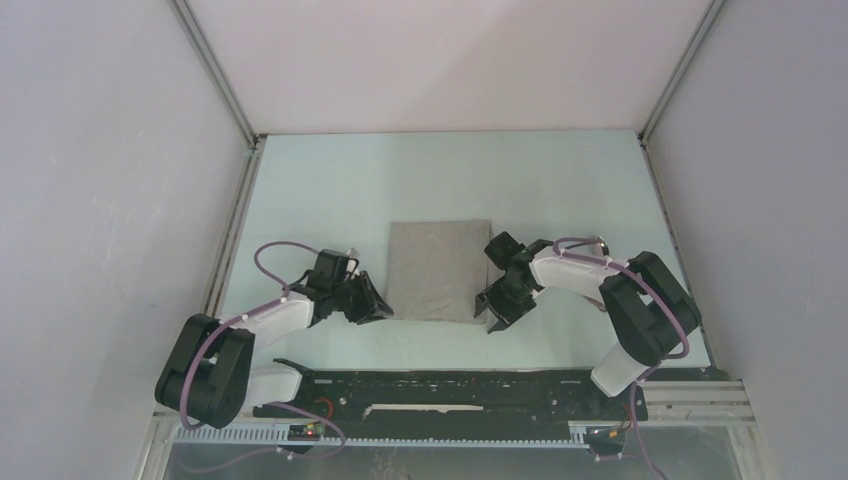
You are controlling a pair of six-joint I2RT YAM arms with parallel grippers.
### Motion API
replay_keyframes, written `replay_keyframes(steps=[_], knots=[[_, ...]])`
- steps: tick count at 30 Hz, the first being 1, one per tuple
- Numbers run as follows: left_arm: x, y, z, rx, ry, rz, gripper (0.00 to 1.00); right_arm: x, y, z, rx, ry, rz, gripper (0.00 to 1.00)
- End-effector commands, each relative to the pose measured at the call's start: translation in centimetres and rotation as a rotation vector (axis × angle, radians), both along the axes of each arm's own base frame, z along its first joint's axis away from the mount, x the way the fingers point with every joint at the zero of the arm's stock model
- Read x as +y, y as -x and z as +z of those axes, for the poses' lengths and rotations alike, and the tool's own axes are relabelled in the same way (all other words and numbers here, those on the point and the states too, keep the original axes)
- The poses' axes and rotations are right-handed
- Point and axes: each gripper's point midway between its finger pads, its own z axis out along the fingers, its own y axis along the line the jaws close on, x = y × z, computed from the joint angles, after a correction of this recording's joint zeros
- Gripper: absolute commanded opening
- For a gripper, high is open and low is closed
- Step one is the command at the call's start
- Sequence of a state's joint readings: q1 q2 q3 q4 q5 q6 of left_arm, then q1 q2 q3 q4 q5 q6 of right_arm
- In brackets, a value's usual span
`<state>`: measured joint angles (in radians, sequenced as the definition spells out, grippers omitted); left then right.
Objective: Fold the napkin into a case and place the utensils inside
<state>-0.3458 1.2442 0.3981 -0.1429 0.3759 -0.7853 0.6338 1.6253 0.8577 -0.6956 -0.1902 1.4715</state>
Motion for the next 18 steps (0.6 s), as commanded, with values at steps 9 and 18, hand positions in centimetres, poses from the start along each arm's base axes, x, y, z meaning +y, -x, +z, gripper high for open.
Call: replay_keyframes(steps=[9, 18], knots=[[1.7, 2.2, -2.3, 0.053, -0.099, -0.028, 0.35, -0.7, -1.7, 0.0, -0.058, 0.101, 0.007, 0.57], [1.7, 2.2, -2.0, 0.048, -0.098, -0.026, 0.35, -0.8, -1.8, -0.4, -0.049, 0.142, 0.027, 0.56]])
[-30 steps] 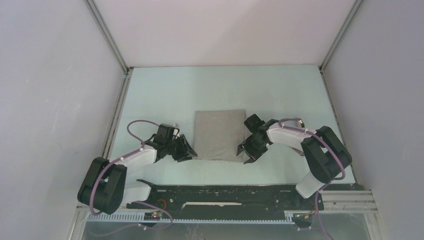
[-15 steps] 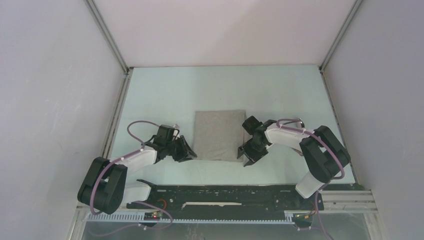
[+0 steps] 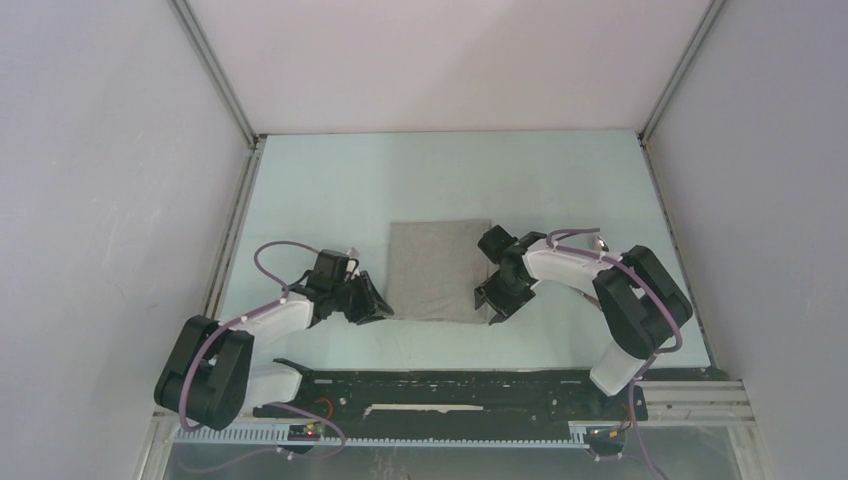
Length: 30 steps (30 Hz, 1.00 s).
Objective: Fold the napkin into a case and place the utensils inside
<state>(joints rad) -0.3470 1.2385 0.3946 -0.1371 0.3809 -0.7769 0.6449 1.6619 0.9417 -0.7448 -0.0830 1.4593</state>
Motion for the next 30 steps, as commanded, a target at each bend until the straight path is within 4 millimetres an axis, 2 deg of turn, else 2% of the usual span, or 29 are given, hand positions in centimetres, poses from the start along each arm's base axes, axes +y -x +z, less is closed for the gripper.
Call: replay_keyframes(steps=[1, 11, 20, 24, 26, 29, 30], knots=[[1.8, 2.2, -2.0, 0.057, -0.100, -0.014, 0.35, -0.5, 0.4, -0.8, 0.024, 0.062, 0.012, 0.56], [1.8, 1.9, -1.2, 0.037, -0.100, -0.006, 0.36, -0.4, 1.7, -1.4, 0.053, 0.104, 0.012, 0.54], [1.9, 2.0, -0.6, 0.024, -0.100, -0.003, 0.40, -1.0, 0.9, -2.2, 0.031, 0.129, 0.031, 0.45], [2.1, 1.9, -0.1, 0.011, -0.106, 0.004, 0.48, -1.3, 0.2, -1.9, -0.017, 0.147, 0.051, 0.35], [2.1, 1.8, 0.2, 0.000, -0.104, 0.007, 0.55, -1.4, -0.2, -1.7, -0.047, 0.150, 0.068, 0.27], [2.0, 1.9, 0.2, -0.002, -0.096, 0.005, 0.68, -0.8, -0.9, -1.1, -0.106, 0.113, 0.097, 0.04], [1.9, 2.0, 0.1, 0.005, -0.093, 0.001, 0.70, -0.6, -1.0, -0.9, -0.119, 0.099, 0.102, 0.00]])
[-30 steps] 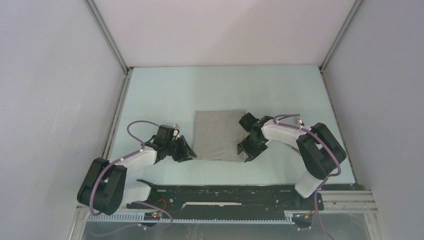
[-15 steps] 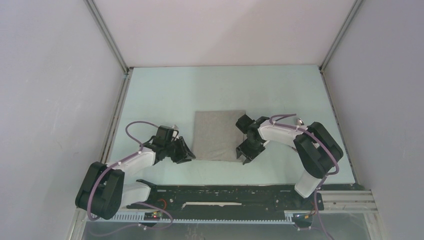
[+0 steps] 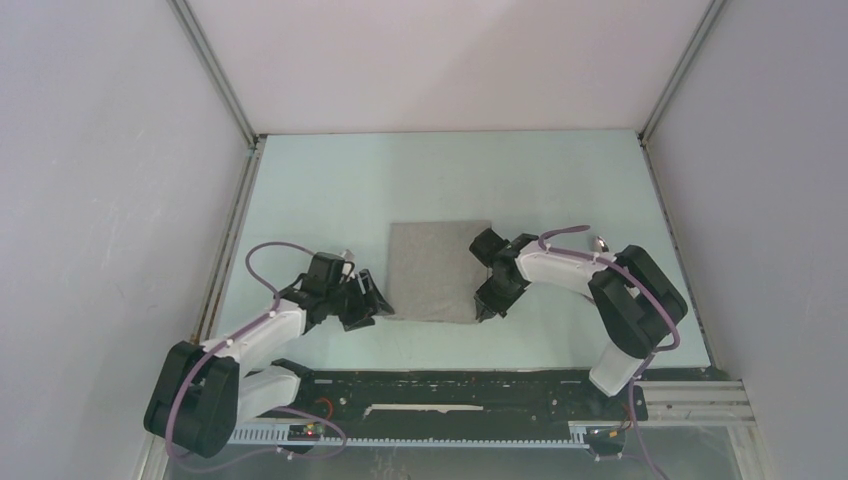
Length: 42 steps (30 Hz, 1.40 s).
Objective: Fold the napkin into a case and place the utensils inside
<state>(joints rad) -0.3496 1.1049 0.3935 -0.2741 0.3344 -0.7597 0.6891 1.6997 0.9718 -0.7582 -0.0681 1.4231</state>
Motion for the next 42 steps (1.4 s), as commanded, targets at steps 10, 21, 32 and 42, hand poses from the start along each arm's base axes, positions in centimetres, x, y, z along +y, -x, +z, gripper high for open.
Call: replay_keyframes(steps=[10, 21, 32, 42], knots=[[-0.3, 1.4, -1.4, 0.061, 0.021, -0.012, 0.65, -0.5, -1.6, 3.1, -0.203, -0.012, 0.039, 0.00], [-0.7, 1.4, -1.7, 0.076, 0.047, 0.024, 0.66, 0.0, -1.6, 4.4, -0.225, -0.056, 0.040, 0.00], [-0.6, 0.6, -2.2, 0.067, 0.025, 0.038, 0.50, -0.8, -0.7, 2.8, -0.200, -0.037, 0.035, 0.00], [-0.7, 0.6, -2.7, 0.078, 0.027, 0.033, 0.42, -0.8, -1.0, 2.8, -0.212, -0.046, 0.040, 0.00]])
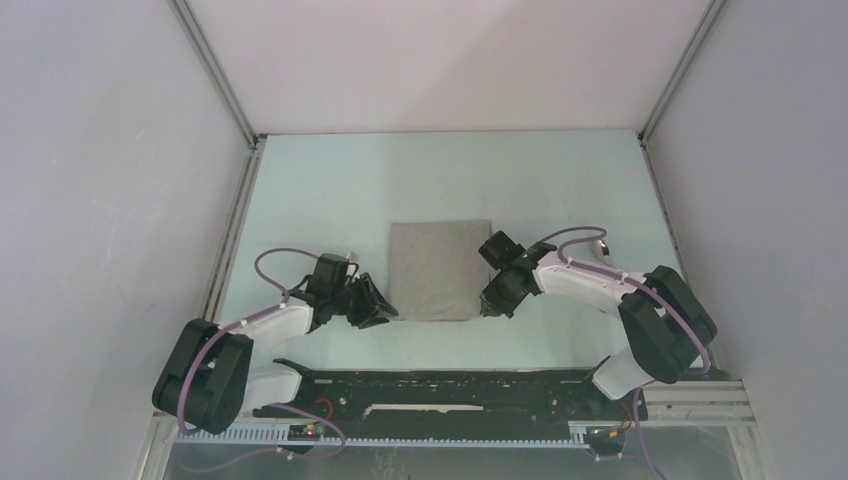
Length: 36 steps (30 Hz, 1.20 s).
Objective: Fold the napkin into a case and place the utensils inside
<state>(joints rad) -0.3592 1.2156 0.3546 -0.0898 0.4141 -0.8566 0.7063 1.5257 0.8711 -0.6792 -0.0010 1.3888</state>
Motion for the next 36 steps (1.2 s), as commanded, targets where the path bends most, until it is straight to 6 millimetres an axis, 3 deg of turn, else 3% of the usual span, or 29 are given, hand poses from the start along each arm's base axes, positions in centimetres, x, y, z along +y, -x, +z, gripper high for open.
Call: replay_keyframes(steps=[1, 2, 3, 5, 6, 11, 28, 36], knots=[[1.4, 1.1, -2.0, 0.041, -0.087, 0.009, 0.41, -0.2, -0.7, 0.6, -0.045, -0.005, 0.010, 0.00], [1.5, 1.2, -2.2, 0.045, -0.094, 0.009, 0.39, -0.2, -0.7, 0.4, -0.037, -0.005, 0.019, 0.00], [1.5, 1.2, -2.2, 0.046, -0.098, 0.005, 0.38, -0.2, -0.6, 0.2, -0.034, 0.000, 0.027, 0.07], [1.6, 1.3, -2.4, 0.051, -0.103, 0.003, 0.38, -0.5, -0.3, 0.0, -0.023, 0.014, 0.043, 0.30], [1.6, 1.4, -2.4, 0.052, -0.103, 0.001, 0.39, -0.6, -0.2, -0.2, -0.017, 0.020, 0.047, 0.37], [1.6, 1.5, -2.2, 0.047, -0.100, -0.005, 0.40, -0.6, 0.5, -0.5, 0.019, 0.019, 0.059, 0.52], [1.9, 1.8, -2.1, 0.028, -0.115, -0.021, 0.42, -0.7, 0.5, -3.1, 0.153, 0.085, 0.019, 0.54], [2.0, 2.1, -1.7, 0.009, -0.104, -0.012, 0.43, -1.3, 0.4, -3.9, 0.182, 0.150, -0.025, 0.47]])
